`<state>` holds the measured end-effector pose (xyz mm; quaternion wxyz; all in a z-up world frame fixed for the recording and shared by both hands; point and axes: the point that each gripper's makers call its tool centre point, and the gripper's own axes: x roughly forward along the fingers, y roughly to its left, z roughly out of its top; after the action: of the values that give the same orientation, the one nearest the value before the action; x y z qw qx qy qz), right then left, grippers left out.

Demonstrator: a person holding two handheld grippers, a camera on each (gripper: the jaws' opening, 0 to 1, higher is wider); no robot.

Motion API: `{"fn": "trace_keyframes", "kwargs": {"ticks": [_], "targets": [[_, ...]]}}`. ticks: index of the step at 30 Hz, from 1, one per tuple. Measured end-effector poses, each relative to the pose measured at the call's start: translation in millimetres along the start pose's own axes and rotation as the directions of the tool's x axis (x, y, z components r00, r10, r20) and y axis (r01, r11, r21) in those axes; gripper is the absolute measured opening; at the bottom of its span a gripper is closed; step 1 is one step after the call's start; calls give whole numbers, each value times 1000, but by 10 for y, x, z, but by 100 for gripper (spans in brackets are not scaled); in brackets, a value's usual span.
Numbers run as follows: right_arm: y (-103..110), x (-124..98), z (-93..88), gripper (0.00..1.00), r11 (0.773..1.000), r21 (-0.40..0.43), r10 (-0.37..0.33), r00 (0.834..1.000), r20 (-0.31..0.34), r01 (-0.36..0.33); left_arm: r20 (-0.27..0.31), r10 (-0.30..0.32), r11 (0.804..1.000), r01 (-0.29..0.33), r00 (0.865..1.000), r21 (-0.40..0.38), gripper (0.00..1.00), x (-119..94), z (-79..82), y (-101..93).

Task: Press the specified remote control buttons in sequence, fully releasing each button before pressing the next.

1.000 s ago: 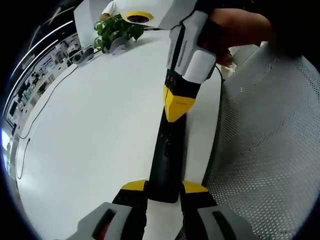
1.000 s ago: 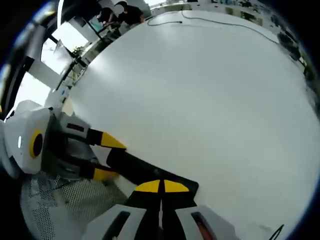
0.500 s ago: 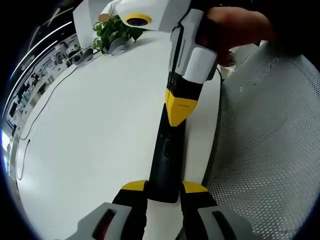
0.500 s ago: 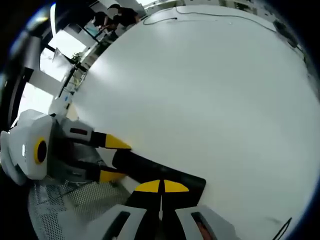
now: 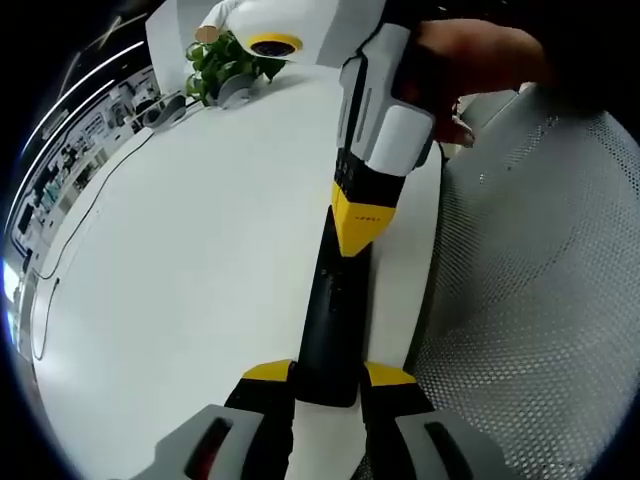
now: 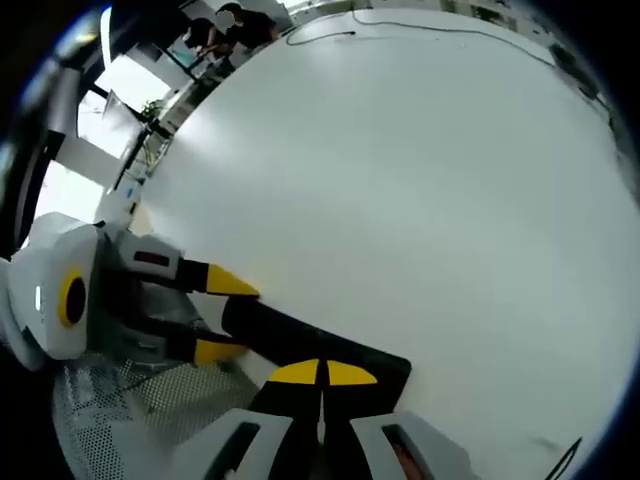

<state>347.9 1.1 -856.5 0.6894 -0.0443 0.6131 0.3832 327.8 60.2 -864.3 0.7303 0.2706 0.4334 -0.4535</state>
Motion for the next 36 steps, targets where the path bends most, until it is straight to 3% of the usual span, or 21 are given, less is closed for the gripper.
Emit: {"fn": "trace_keyframes", "kwargs": {"ticks": [6, 14, 25, 31, 36], "targets": [[15, -1, -4, 0, 998, -60, -23, 1000, -2, 22, -5, 2, 1000, -2, 1000, 2, 25, 1, 0, 1], [7, -18, -5, 0, 1000, 16, 9, 1000, -2, -9, -10, 15, 1000, -15, 1000, -3, 26, -2, -2, -2], [-36, -61, -124, 0, 1000, 16, -11, 998, -69, 12, -2, 13, 1000, -13, 1000, -7, 26, -1, -4, 1], [-40, -59, -131, 0, 999, 35, -2, 998, -70, 5, 0, 13, 1000, -13, 1000, -2, 26, -1, -3, 0], [-39, -42, -144, 0, 1000, 4, -14, 997, -77, 14, -2, 10, 1000, -10, 1000, 0, 26, 1, -1, -2]]}}
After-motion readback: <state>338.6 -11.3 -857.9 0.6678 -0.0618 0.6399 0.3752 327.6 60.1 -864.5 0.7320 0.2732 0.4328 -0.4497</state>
